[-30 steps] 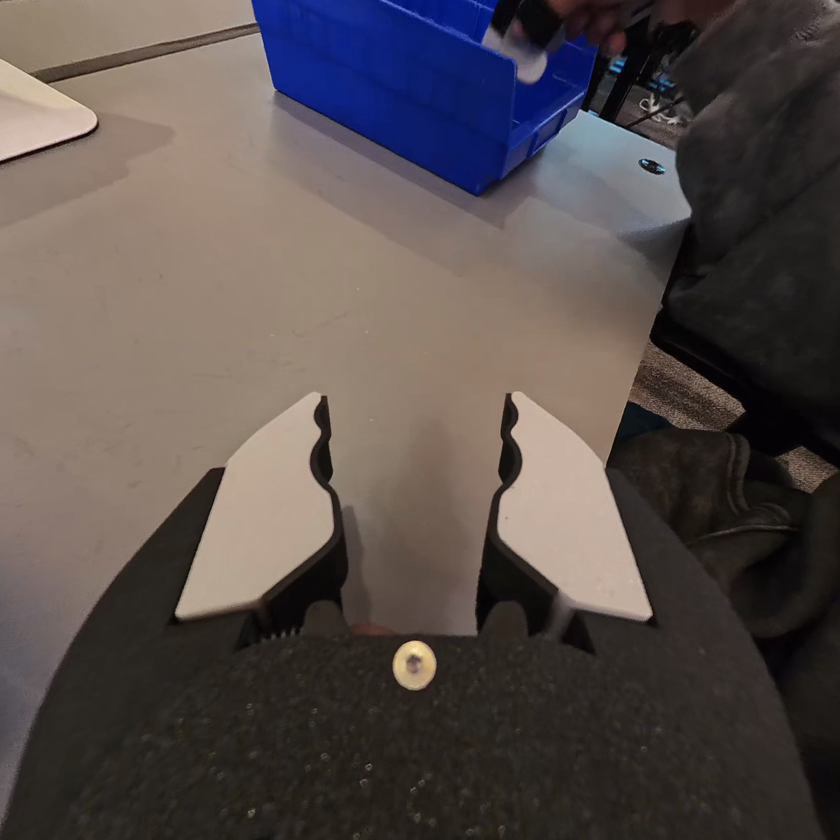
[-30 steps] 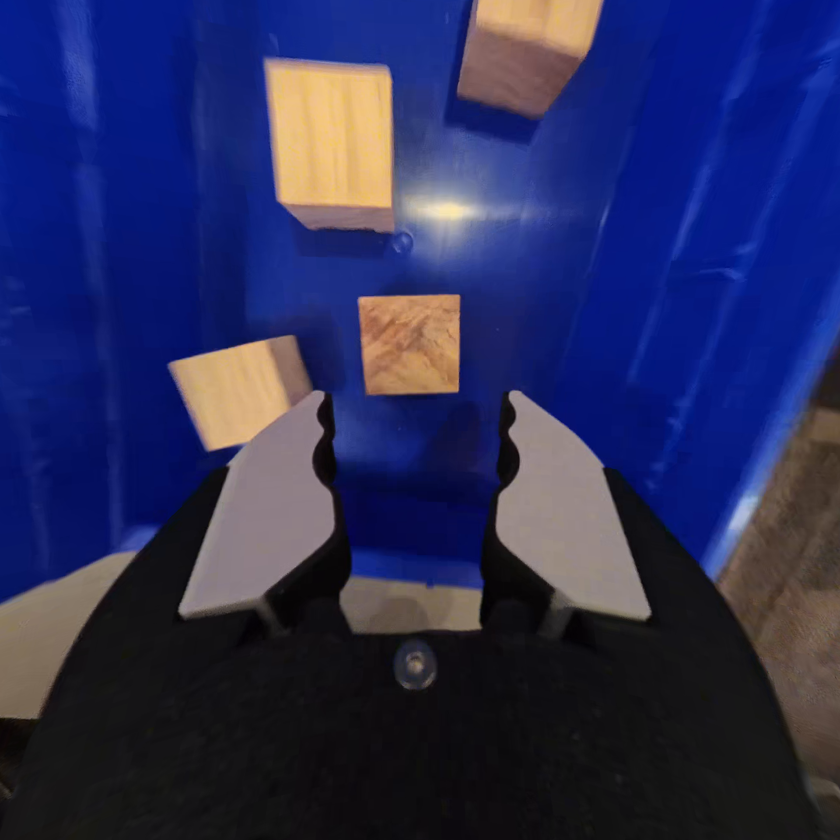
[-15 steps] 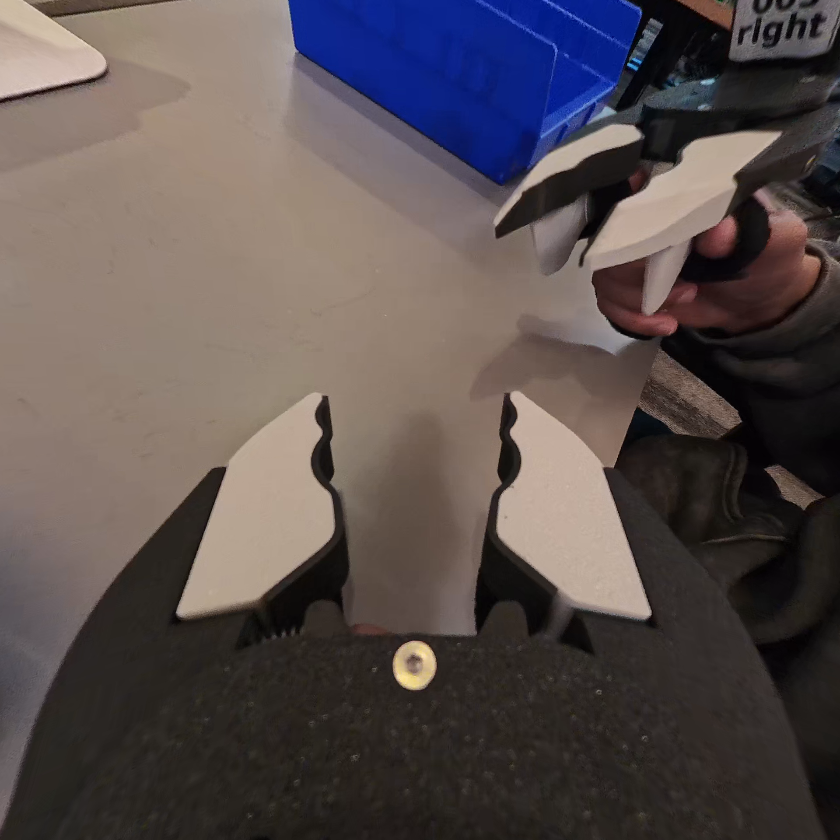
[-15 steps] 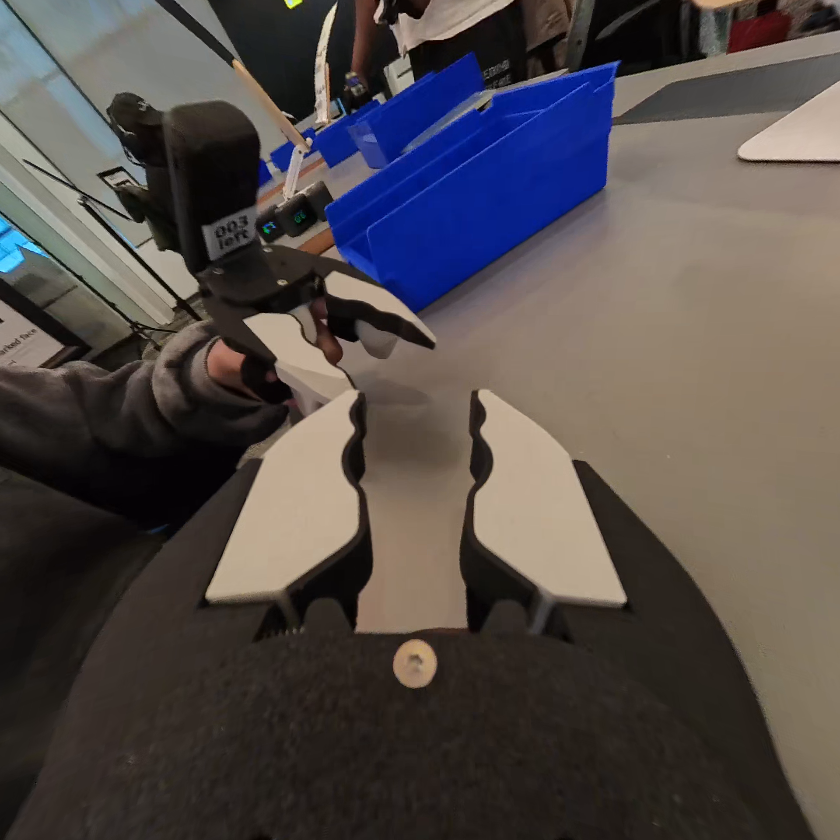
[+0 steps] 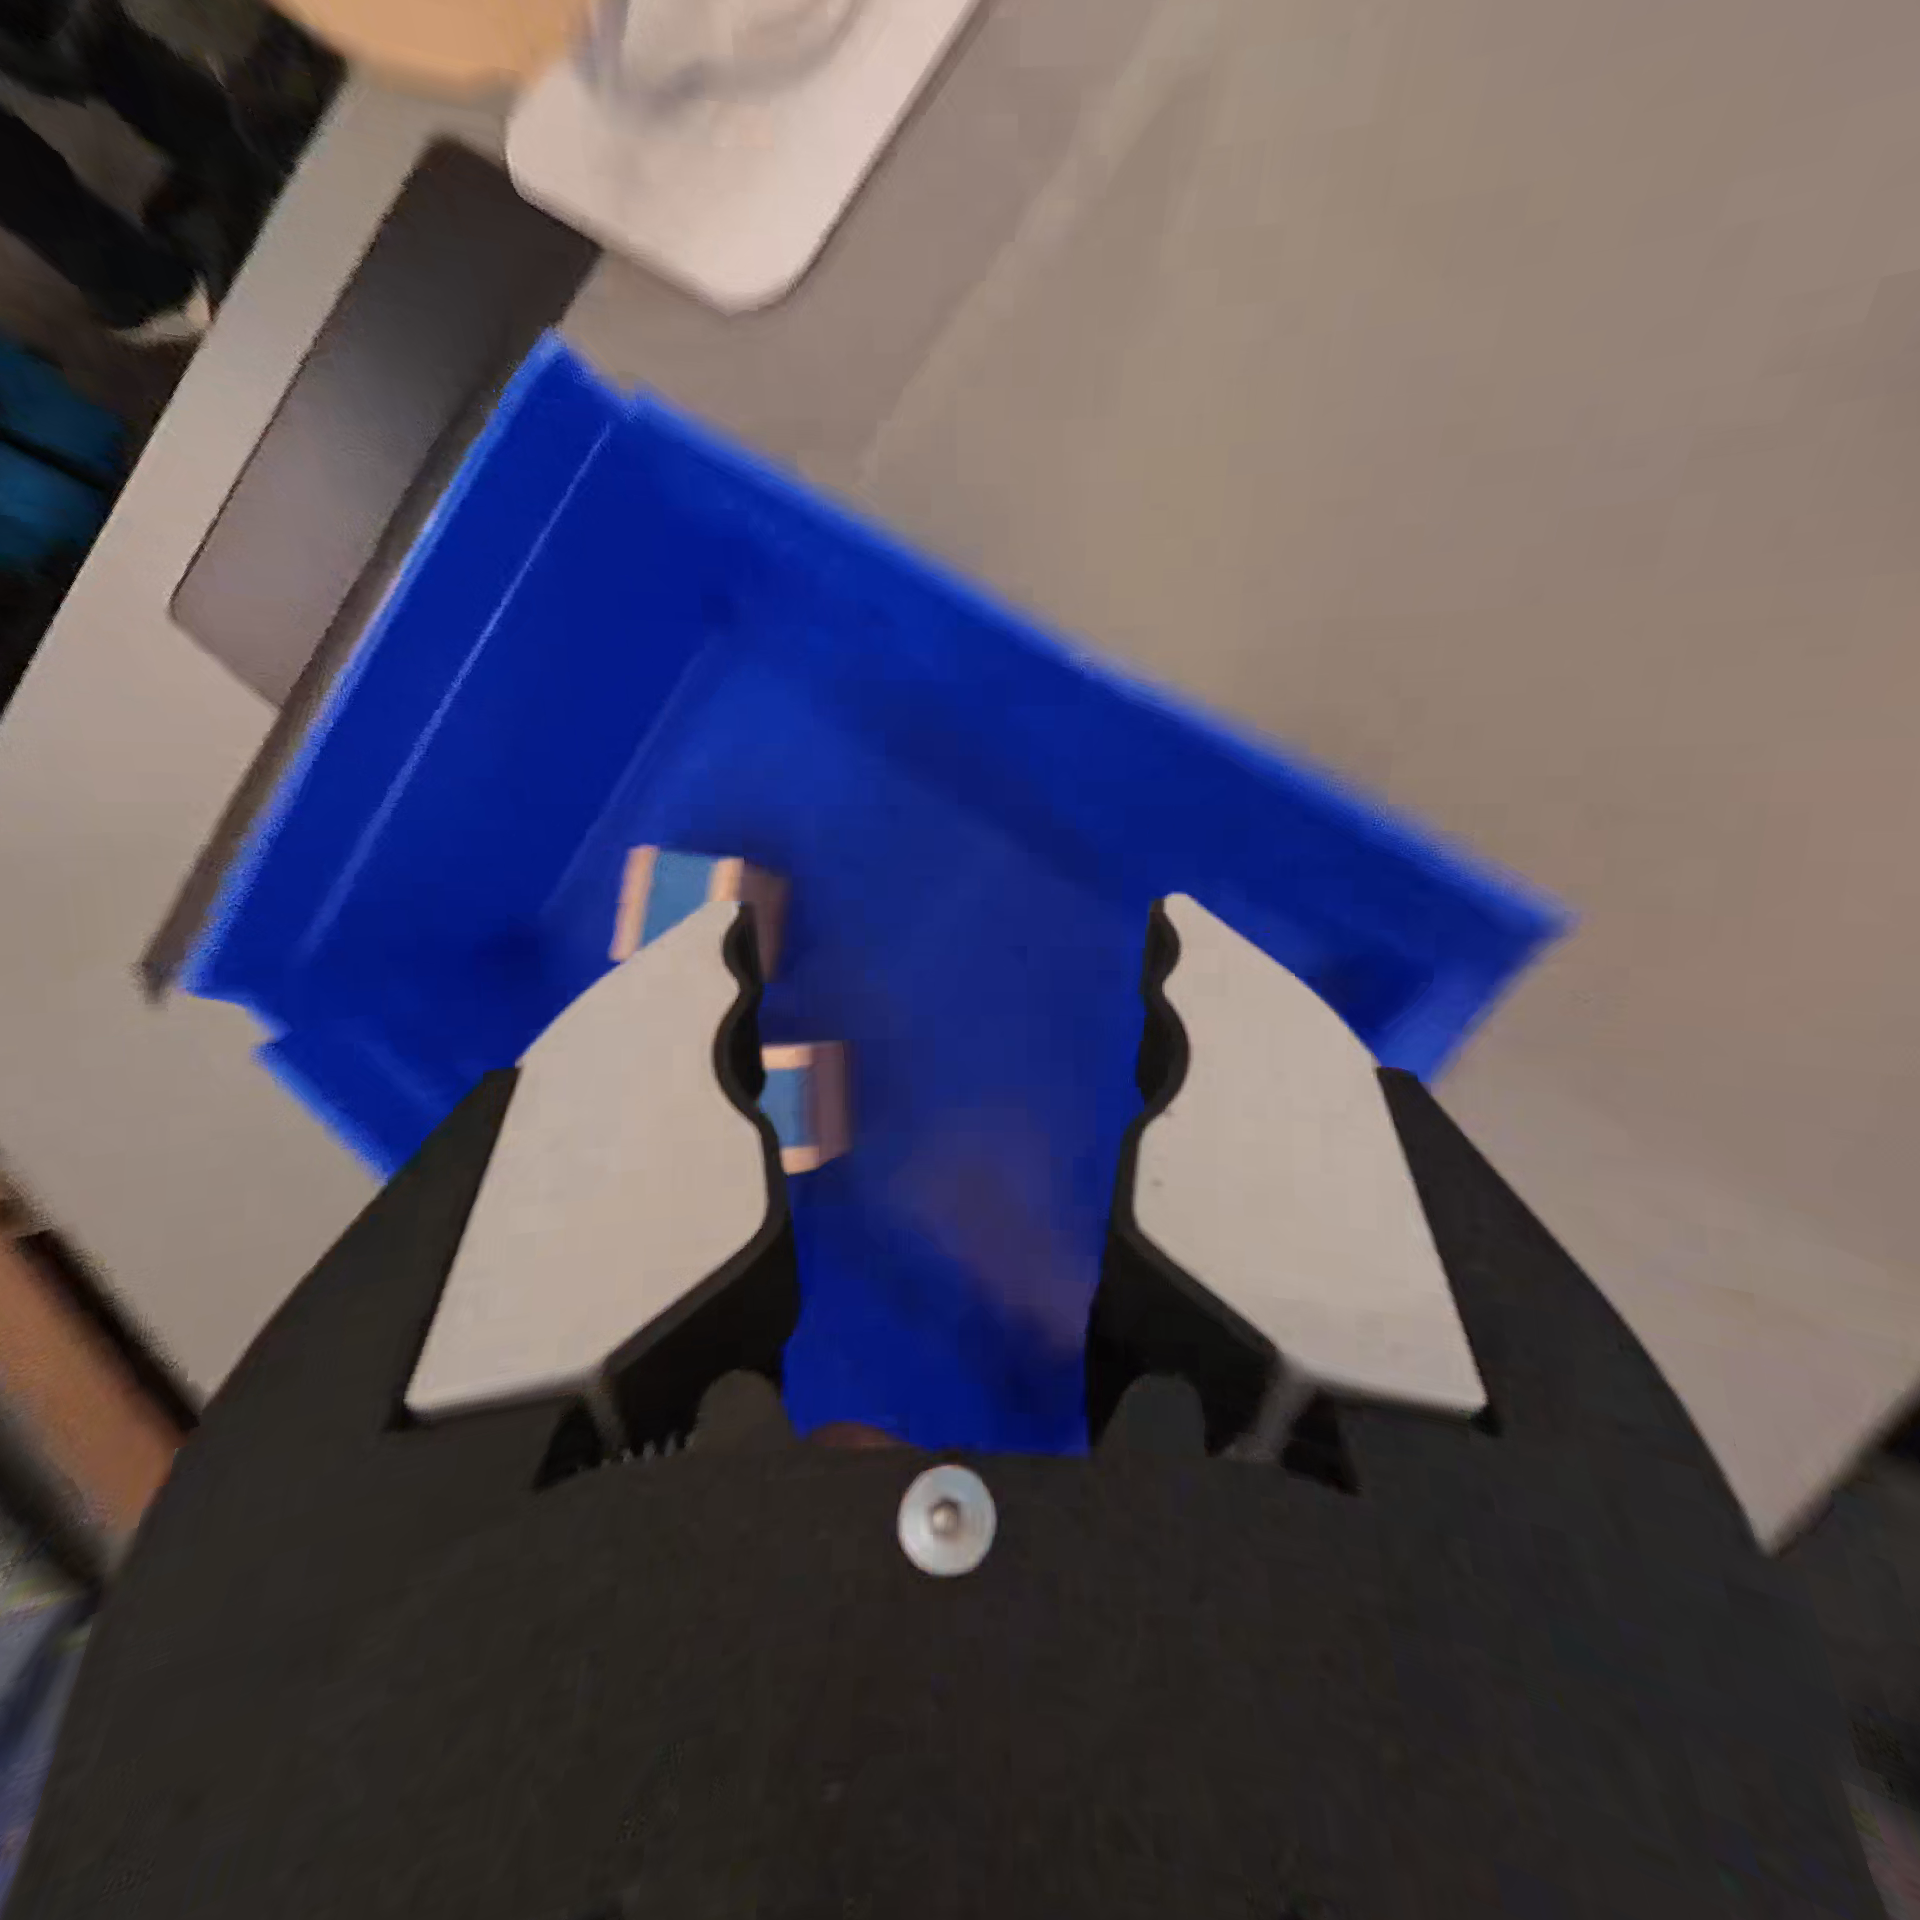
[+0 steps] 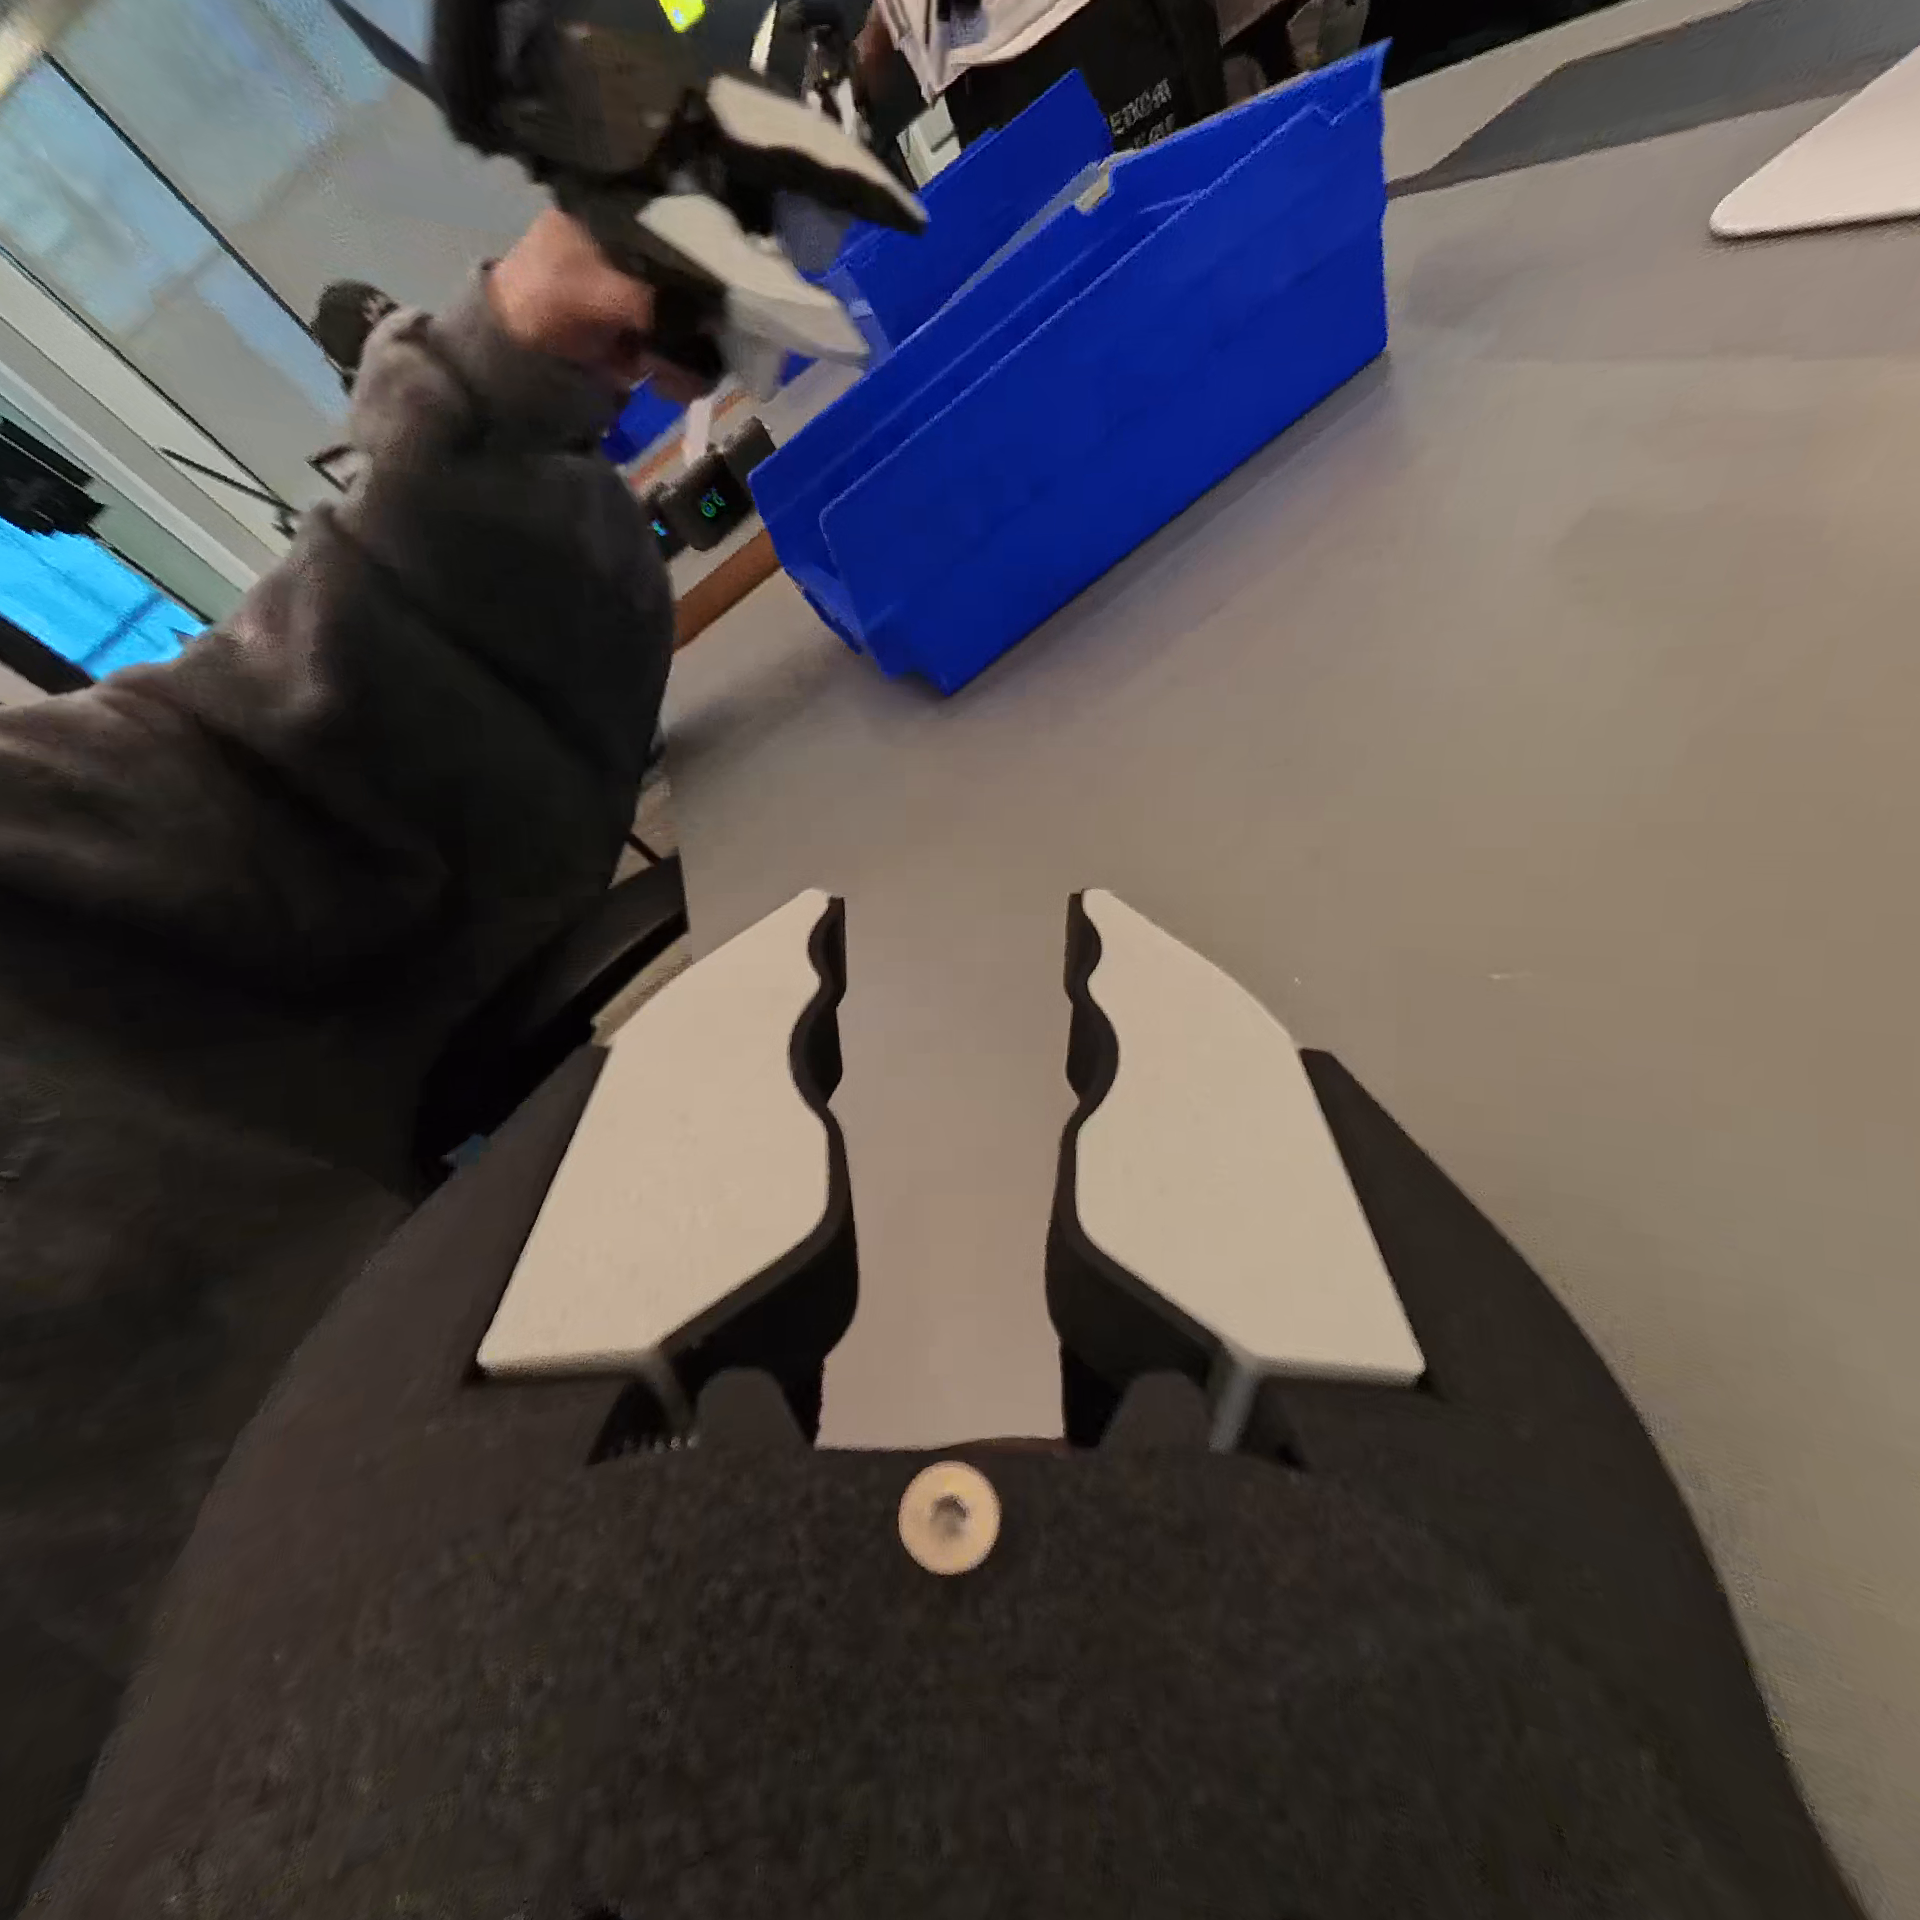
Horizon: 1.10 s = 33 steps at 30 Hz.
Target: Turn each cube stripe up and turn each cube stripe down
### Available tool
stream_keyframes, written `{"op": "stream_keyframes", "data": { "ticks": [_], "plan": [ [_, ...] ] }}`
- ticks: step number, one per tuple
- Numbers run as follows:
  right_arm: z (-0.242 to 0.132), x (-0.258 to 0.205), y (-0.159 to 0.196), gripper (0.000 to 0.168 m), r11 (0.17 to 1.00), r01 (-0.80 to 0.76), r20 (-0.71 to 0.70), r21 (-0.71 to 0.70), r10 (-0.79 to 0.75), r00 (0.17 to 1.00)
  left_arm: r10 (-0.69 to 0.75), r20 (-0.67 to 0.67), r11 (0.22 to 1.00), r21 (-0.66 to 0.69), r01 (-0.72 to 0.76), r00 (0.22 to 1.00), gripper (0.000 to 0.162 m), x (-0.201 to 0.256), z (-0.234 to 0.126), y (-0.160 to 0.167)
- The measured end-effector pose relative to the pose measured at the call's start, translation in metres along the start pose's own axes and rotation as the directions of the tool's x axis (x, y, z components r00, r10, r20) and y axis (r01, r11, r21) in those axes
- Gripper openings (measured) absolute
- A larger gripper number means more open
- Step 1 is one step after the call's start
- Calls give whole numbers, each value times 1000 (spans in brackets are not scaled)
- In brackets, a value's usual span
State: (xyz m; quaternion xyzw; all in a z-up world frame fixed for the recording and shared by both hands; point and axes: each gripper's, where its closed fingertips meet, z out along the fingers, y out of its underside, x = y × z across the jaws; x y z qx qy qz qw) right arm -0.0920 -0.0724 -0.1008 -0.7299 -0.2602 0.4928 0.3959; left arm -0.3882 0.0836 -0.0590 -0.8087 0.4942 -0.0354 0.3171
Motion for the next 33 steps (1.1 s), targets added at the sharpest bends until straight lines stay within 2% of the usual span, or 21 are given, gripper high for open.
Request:
{"op": "stream_keyframes", "data": {
  "ticks": [2, 4, 7, 10, 13, 16, 20, 22, 25, 29, 33],
  "plan": [
    [-1, 2, 2, 40, 999, -34, 16, -7, 34, 999, 102, 48, 983, -160, -93, 994, 64, -44, 26, 17],
    [-3, 4, 2, 40, 999, -48, 22, -9, 48, 999, 123, -12, 958, -258, -122, 992, 64, -67, 52, 27],
    [-6, 8, 2, 40, 998, -62, 14, -1, 62, 998, 21, -208, 935, -343, -93, 978, 67, -65, 83, 35],
    [-8, 13, 2, 40, 997, -80, 15, 2, 80, 997, 72, -217, 864, -475, -169, 973, 69, -75, 104, 55],
    [-6, 15, 3, 40, 995, -103, 33, -4, 103, 994, 55, -249, 836, -519, -181, 967, 66, -74, 118, 65],
    [-5, 16, 6, 40, 995, -97, 33, -24, 98, 995, 80, -244, 834, -515, -199, 967, 45, -77, 130, 70],
    [-5, 15, 5, 39, 995, -95, 39, -25, 96, 995, 54, -247, 821, -540, -183, 968, 45, -75, 121, 75],
    [-7, 13, 3, 38, 996, -91, 41, -12, 92, 995, 60, -225, 837, -520, -172, 972, 45, -76, 108, 71],
    [-10, 11, -1, 38, 997, -82, 41, 1, 82, 996, 60, -180, 904, -408, -130, 982, 45, -74, 73, 42],
    [-15, 10, -8, 37, 997, -73, 31, 36, 71, 997, -8, -151, 992, -122, -10, 989, 45, -50, 21, -15],
    [-14, 19, -11, 39, 996, -62, -9, 63, 62, 998, -129, -266, 969, 171, 179, 955, 44, 10, -2, -70]
  ]
}}
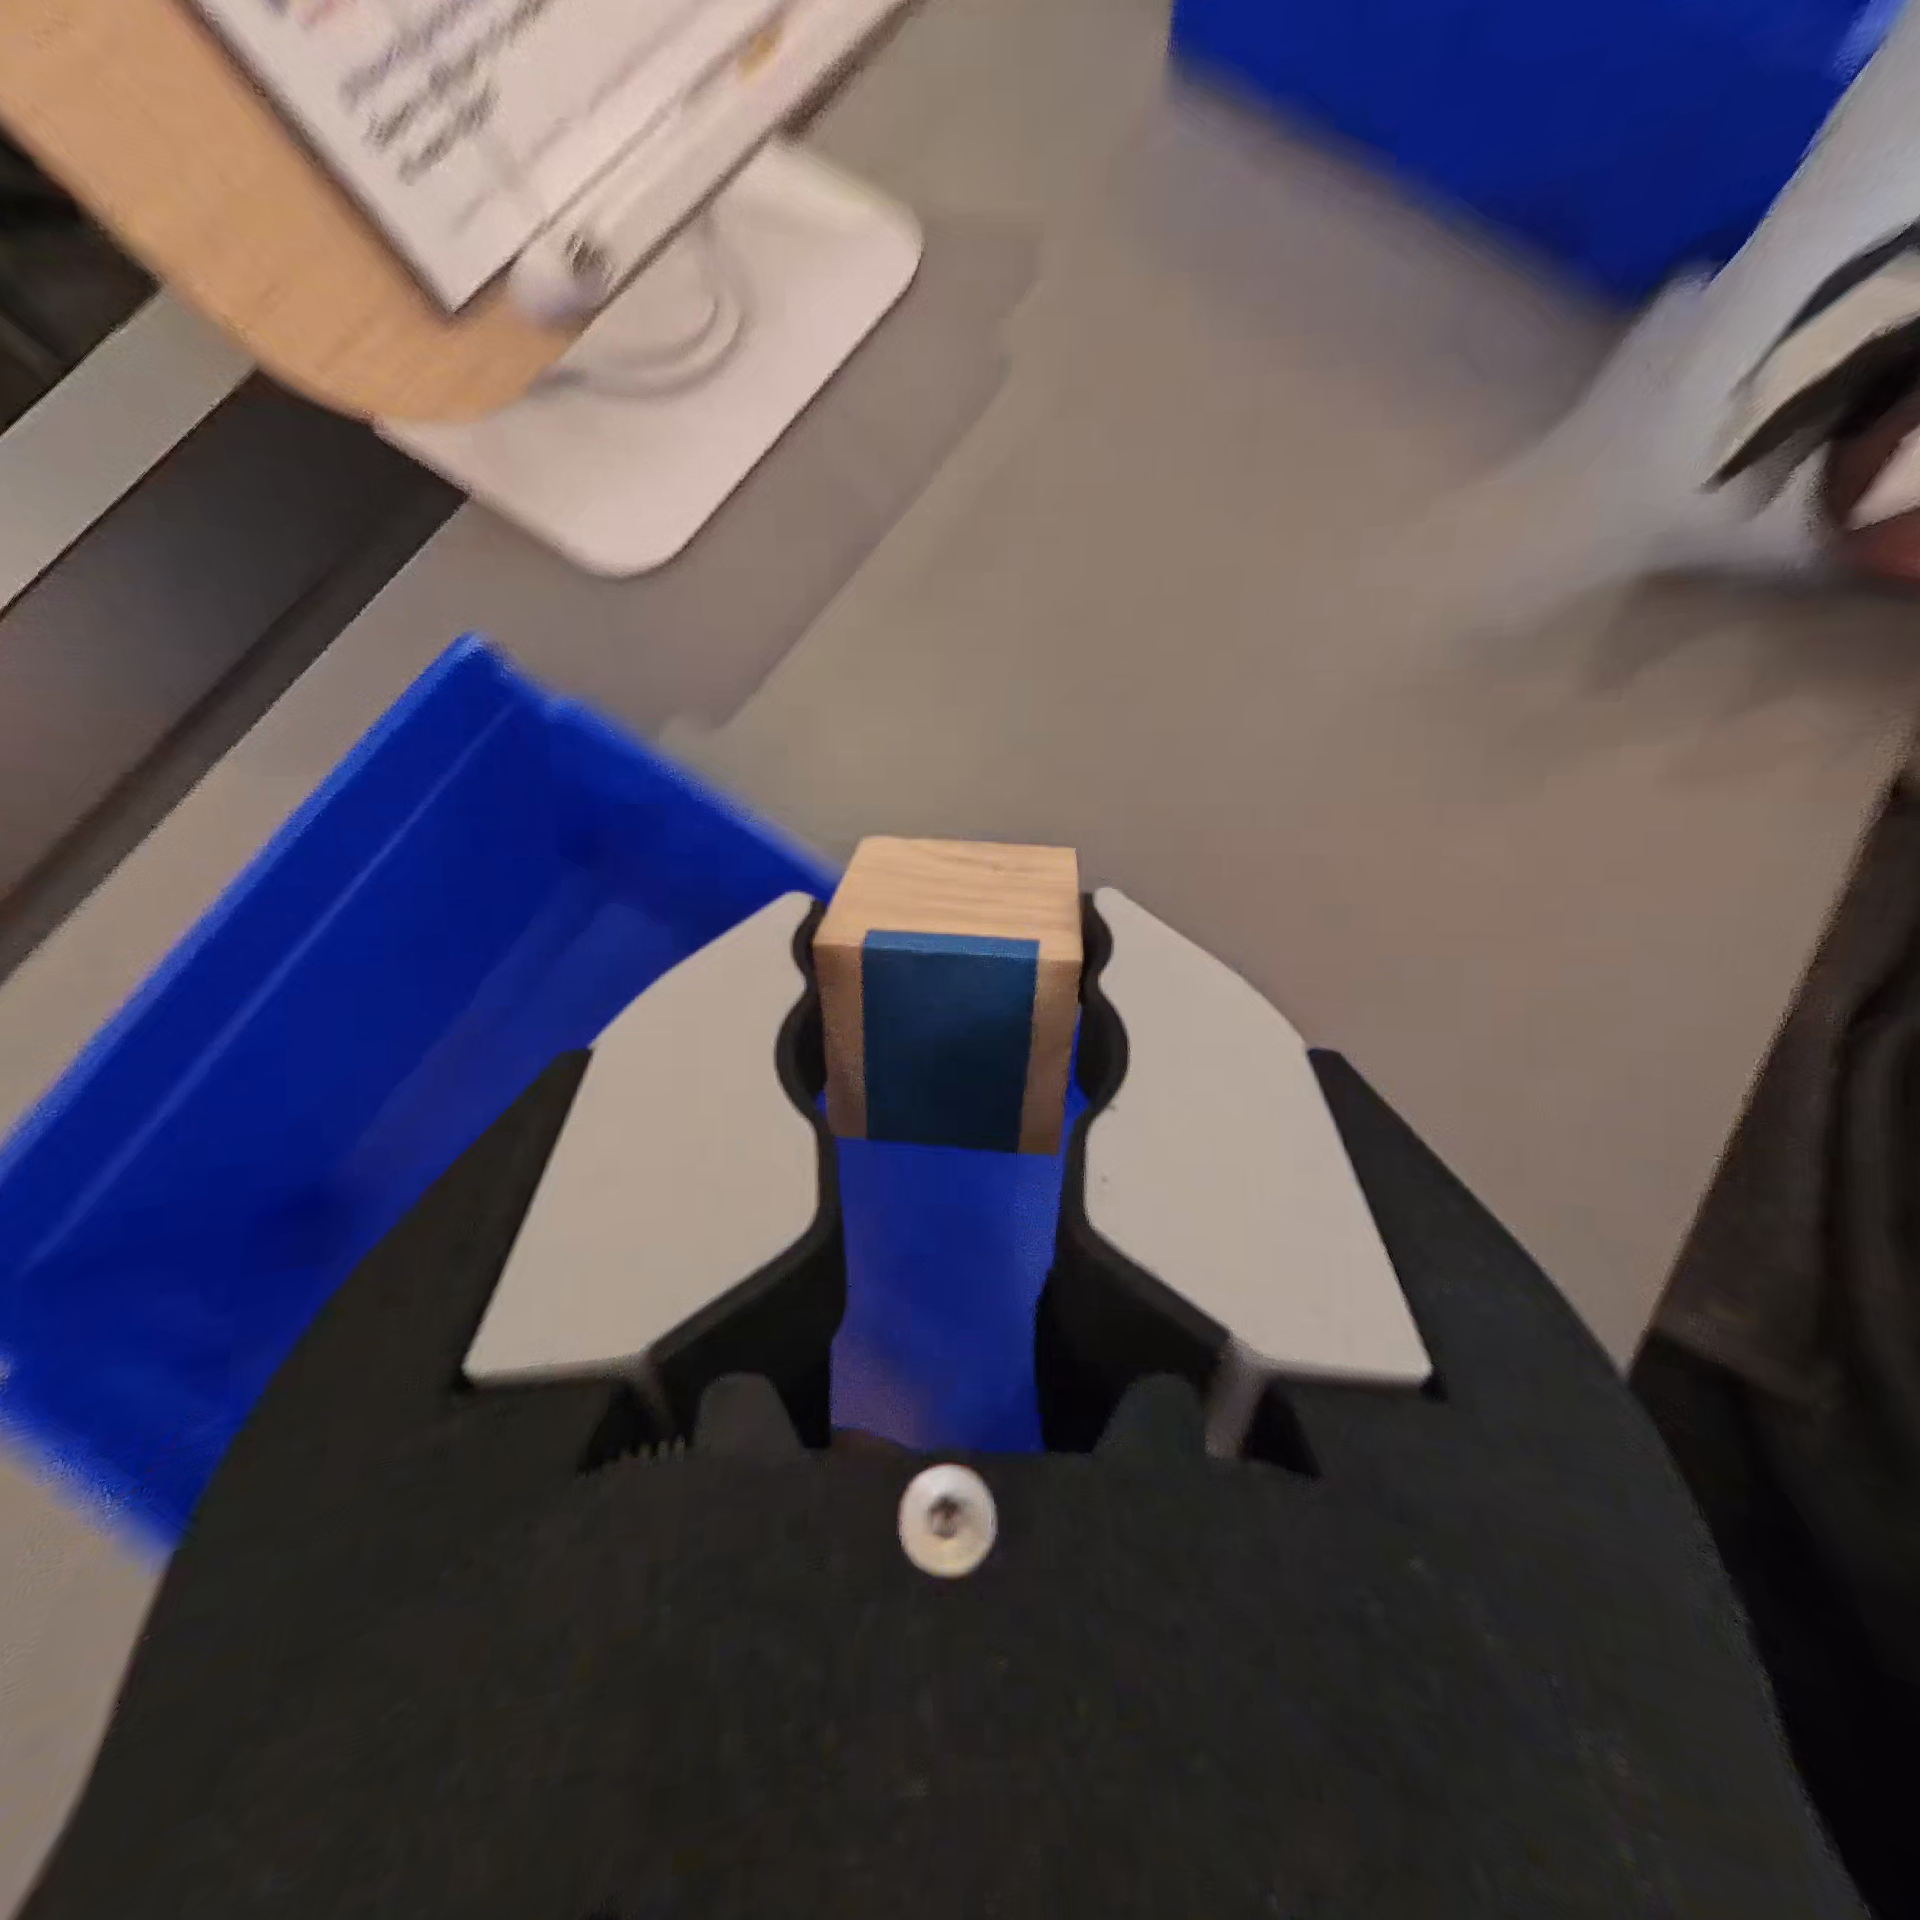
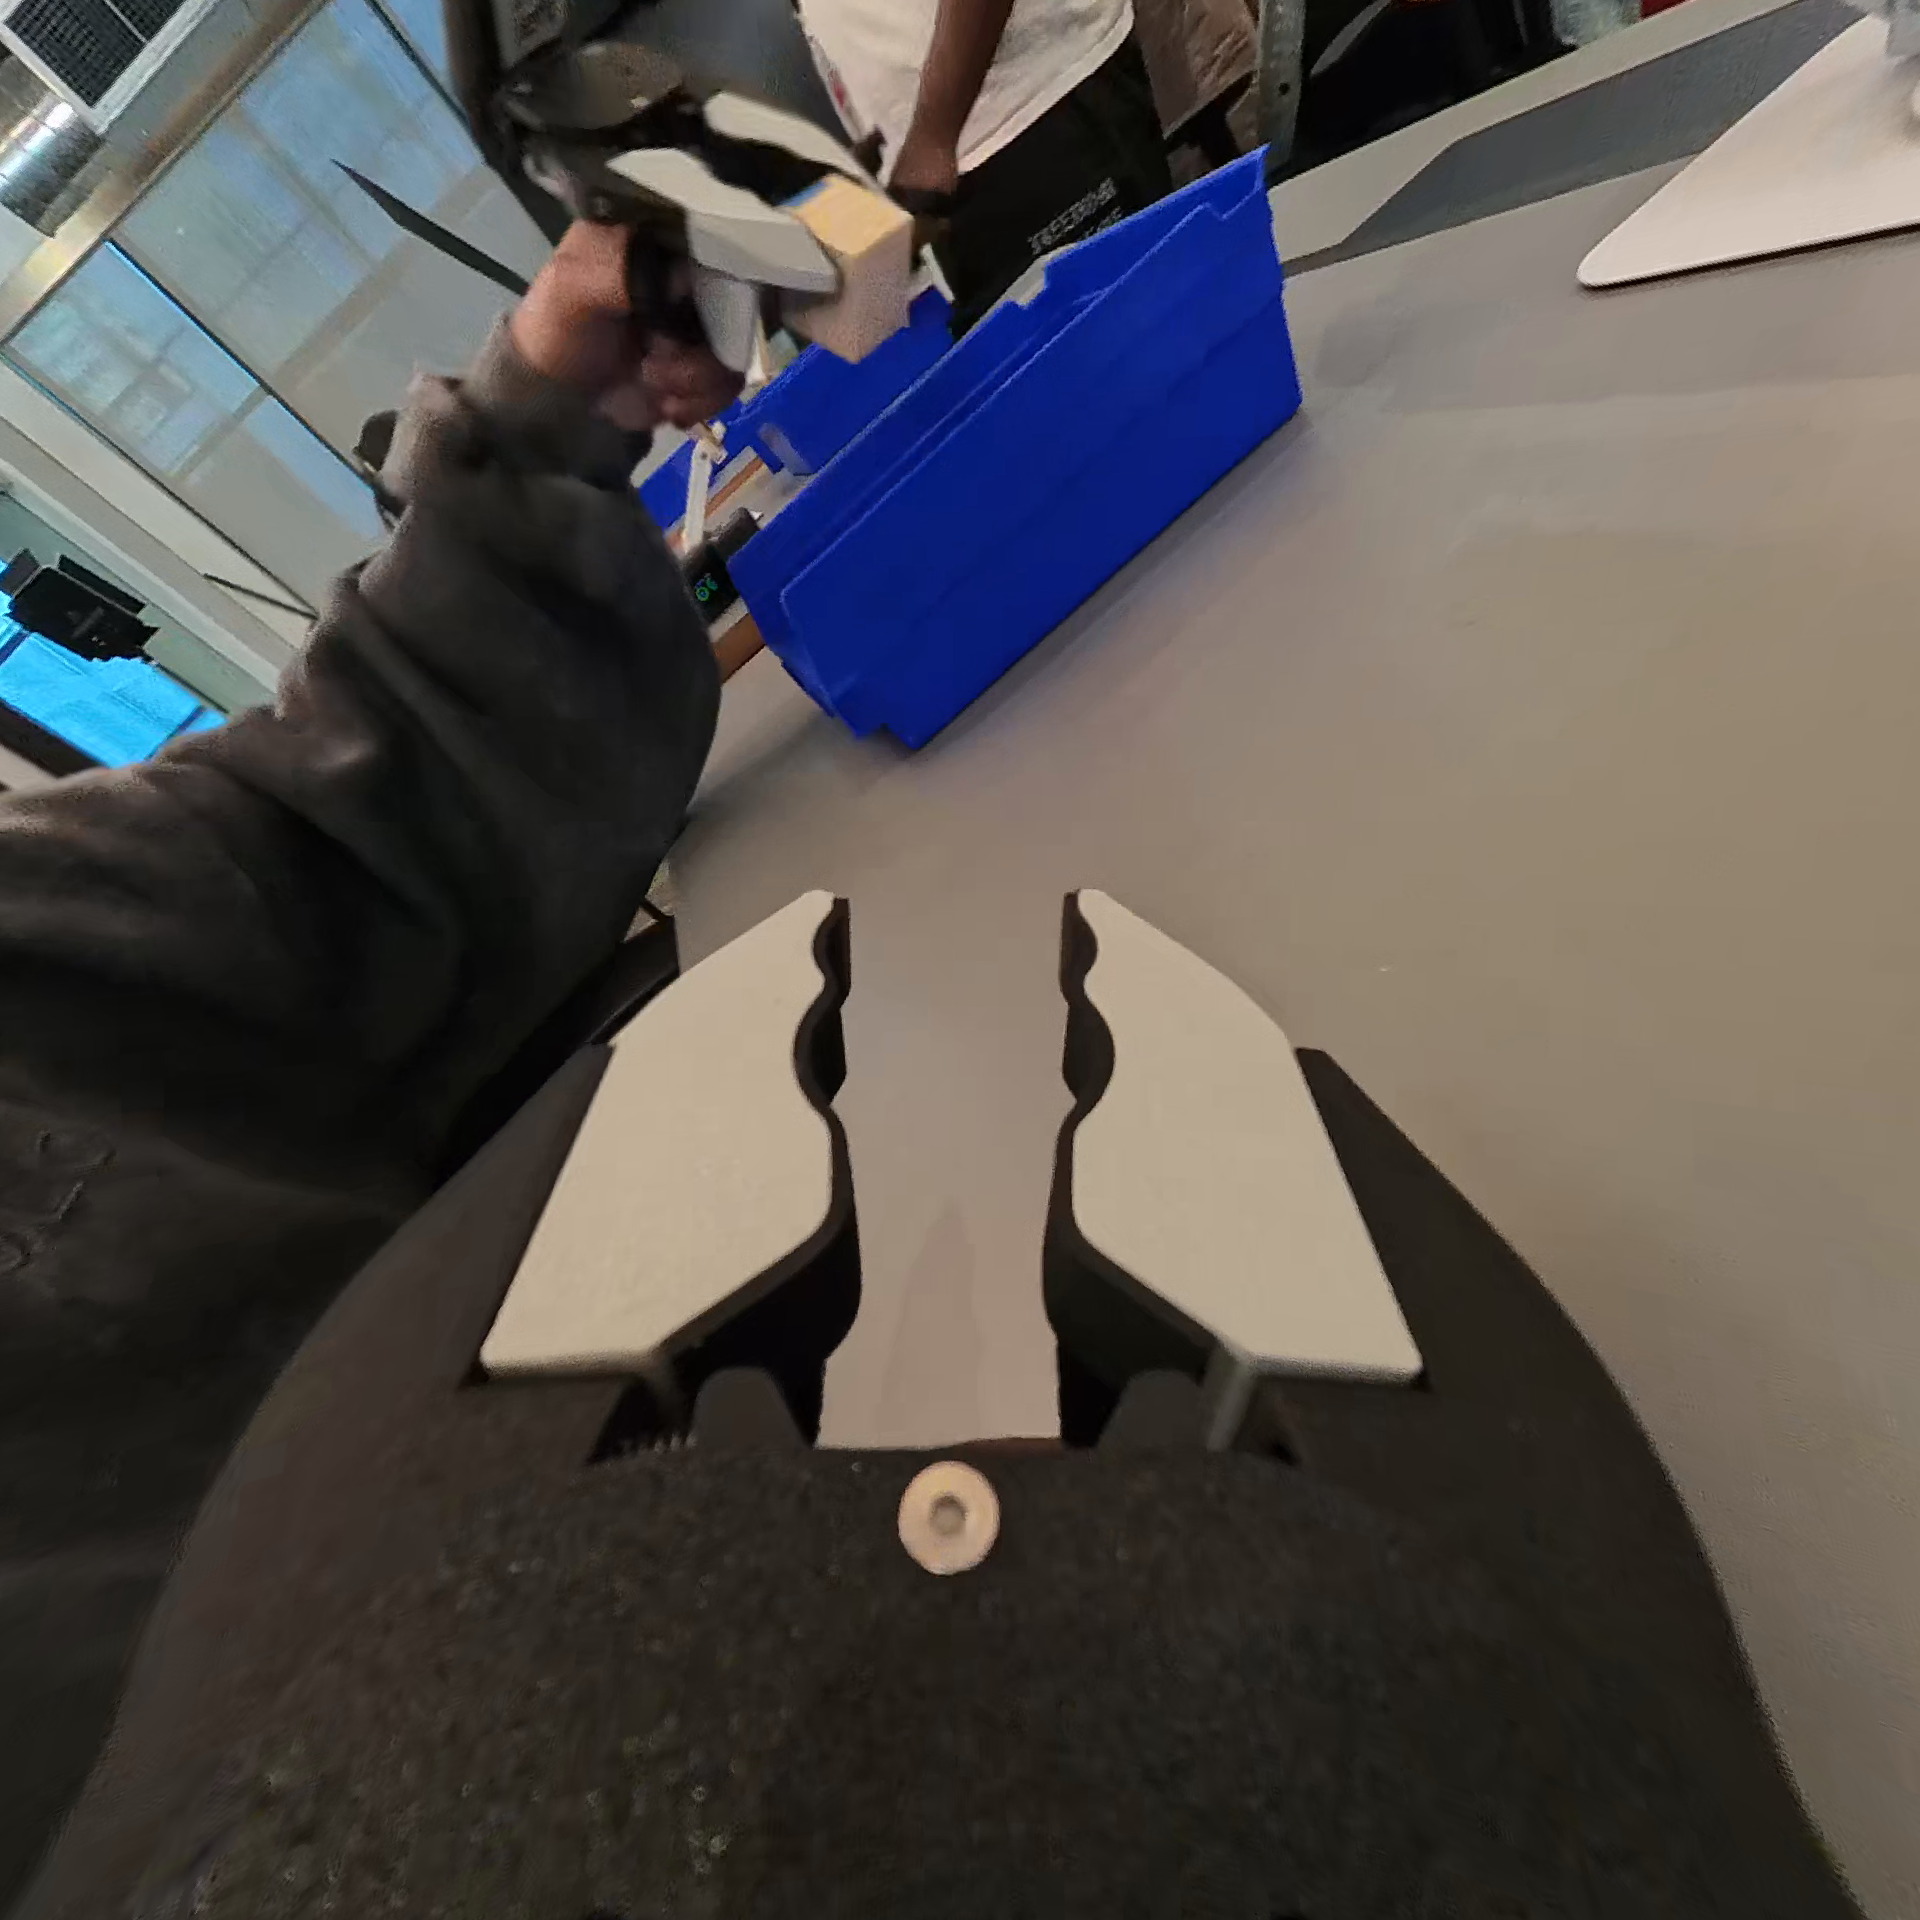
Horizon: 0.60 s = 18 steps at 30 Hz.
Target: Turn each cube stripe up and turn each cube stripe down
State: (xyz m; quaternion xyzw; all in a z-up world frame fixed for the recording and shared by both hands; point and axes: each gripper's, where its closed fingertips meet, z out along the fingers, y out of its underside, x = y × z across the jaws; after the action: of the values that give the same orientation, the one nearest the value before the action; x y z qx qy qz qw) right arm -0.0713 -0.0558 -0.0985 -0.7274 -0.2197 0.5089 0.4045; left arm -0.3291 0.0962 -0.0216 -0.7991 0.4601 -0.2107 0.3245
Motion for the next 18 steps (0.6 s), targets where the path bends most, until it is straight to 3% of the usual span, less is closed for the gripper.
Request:
{"op": "stream_keyframes", "data": {
  "ticks": [3, 5, 8, 10, 13, 18],
  "plan": [
    [7, 7, -2, 41, 1000, -21, 0, 12, 21, 1000, -108, -159, 974, 181, 136, 981, 44, 60, 21, -25],
    [15, 8, -8, 46, 999, -45, 31, 29, 44, 999, -205, -310, 919, 265, 292, 928, 44, 98, 38, -43],
    [32, -4, -24, 60, 993, -91, 138, 72, 81, 987, -215, -516, 838, 338, 428, 829, 44, 152, 65, -72],
    [42, -15, -35, 69, 986, -126, 205, 105, 103, 973, -210, -577, 807, 353, 473, 789, 44, 175, 83, -84],
    [51, -26, -46, 69, 976, -173, 265, 133, 133, 955, -228, -661, 791, 303, 532, 715, 44, 198, 107, -91],
    [57, -23, -42, 58, 989, -107, 219, 106, 82, 972, -253, -705, 796, 237, 556, 662, 44, 214, 133, -82]
  ]
}}
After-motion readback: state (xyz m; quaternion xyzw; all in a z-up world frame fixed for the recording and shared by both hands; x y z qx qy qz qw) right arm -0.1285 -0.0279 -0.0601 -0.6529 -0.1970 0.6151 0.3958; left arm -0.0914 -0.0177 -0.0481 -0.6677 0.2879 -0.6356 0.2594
